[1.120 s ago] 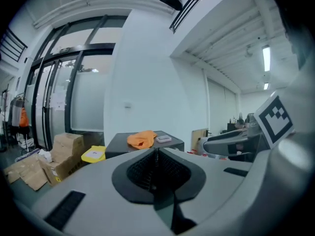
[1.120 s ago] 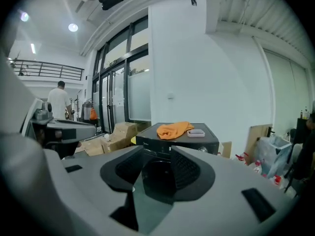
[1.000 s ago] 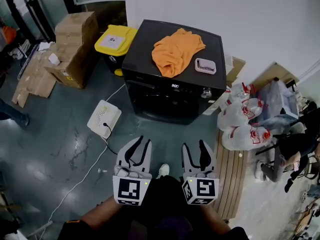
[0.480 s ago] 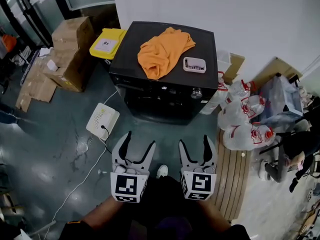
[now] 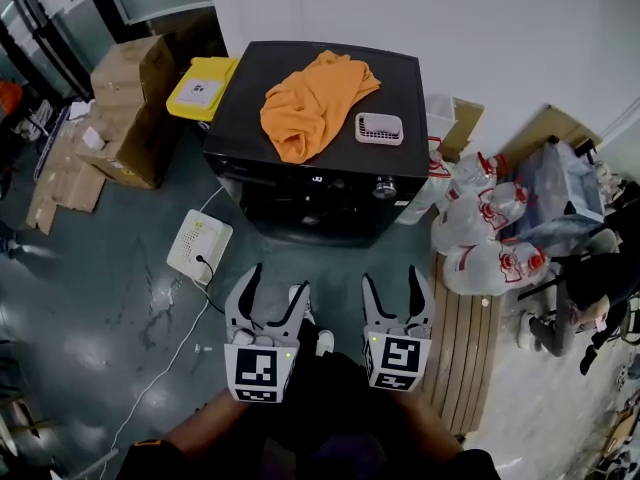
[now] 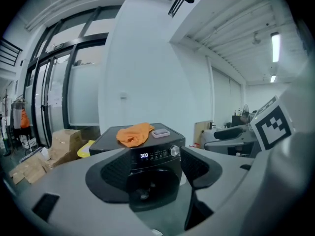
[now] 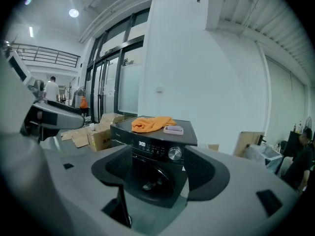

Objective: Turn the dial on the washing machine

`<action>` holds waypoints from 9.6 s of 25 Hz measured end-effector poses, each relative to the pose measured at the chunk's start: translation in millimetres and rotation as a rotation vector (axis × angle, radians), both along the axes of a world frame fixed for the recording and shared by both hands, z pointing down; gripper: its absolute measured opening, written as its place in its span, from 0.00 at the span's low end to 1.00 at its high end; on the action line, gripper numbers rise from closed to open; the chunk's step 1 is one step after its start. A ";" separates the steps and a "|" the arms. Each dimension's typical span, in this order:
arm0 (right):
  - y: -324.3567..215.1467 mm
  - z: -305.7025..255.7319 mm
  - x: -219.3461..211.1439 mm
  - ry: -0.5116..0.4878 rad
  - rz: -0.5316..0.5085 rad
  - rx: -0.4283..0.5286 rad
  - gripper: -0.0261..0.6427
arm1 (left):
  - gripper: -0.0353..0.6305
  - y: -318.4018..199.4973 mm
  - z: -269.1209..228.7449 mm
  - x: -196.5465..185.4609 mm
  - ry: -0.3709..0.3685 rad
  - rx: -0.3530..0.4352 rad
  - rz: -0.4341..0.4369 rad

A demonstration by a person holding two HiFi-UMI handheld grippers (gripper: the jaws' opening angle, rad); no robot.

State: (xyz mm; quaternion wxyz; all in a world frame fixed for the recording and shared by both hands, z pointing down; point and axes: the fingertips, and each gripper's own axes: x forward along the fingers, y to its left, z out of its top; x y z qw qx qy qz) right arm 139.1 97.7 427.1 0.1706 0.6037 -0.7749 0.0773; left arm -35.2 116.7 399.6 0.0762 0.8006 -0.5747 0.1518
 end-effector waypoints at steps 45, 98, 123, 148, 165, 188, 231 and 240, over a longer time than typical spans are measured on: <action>-230.6 174.1 29.1 0.127 0.134 -0.322 0.55 | 0.50 -212.7 146.3 -11.0 -0.050 -0.248 0.116; -238.3 180.9 32.5 -0.361 0.139 -0.407 0.46 | 0.50 -211.1 153.5 7.9 -0.050 -0.292 0.208; -236.5 172.7 25.6 0.190 0.070 -0.308 0.45 | 0.50 -215.9 151.2 4.3 -0.013 -0.295 0.178; -233.9 166.7 27.8 0.270 0.079 -0.297 0.48 | 0.50 -217.1 153.6 8.3 -0.003 -0.307 0.193; -235.5 168.3 24.3 0.225 0.050 -0.320 0.45 | 0.50 -216.9 157.1 8.5 -0.010 -0.314 0.198; -237.4 172.3 35.5 -0.416 0.075 -0.397 0.45 | 0.50 -218.1 158.1 16.7 0.004 -0.325 0.197; -234.1 171.1 25.6 0.166 0.083 -0.338 0.45 | 0.50 -210.0 153.7 1.7 0.001 -0.311 0.165; -234.9 174.4 34.1 -0.352 0.092 -0.406 0.45 | 0.50 -210.4 155.9 1.7 0.011 -0.325 0.162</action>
